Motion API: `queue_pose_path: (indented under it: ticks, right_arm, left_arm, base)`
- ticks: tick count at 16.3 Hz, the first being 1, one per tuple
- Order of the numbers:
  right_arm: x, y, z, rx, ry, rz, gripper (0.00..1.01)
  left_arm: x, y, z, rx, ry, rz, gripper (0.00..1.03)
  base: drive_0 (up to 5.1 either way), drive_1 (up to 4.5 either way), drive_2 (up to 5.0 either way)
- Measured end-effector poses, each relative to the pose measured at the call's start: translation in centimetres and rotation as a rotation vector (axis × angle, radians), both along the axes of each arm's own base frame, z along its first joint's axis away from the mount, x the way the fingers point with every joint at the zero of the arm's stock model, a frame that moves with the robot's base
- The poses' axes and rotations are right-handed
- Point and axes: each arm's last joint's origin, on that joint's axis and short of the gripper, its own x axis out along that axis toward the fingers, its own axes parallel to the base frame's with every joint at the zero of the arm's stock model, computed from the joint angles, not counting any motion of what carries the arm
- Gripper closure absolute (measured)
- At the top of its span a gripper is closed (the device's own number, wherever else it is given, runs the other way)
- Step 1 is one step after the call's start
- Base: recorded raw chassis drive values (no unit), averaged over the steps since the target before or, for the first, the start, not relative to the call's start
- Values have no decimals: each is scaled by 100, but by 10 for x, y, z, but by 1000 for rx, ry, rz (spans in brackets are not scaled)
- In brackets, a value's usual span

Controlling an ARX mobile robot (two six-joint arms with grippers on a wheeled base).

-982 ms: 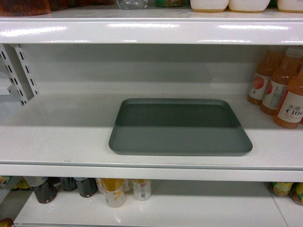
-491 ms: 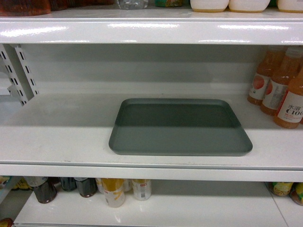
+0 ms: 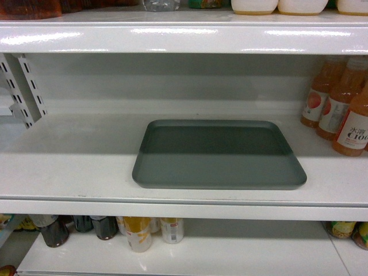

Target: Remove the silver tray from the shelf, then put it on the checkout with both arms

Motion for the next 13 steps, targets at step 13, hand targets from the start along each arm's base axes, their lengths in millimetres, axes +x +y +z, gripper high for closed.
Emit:
queue_pose_path:
  ticks: [13]
  right_arm:
    - [0, 0, 0, 0, 0, 0, 3]
  left_arm:
    - [0, 0, 0, 0, 0, 0, 5]
  base:
    - [0, 0, 0]
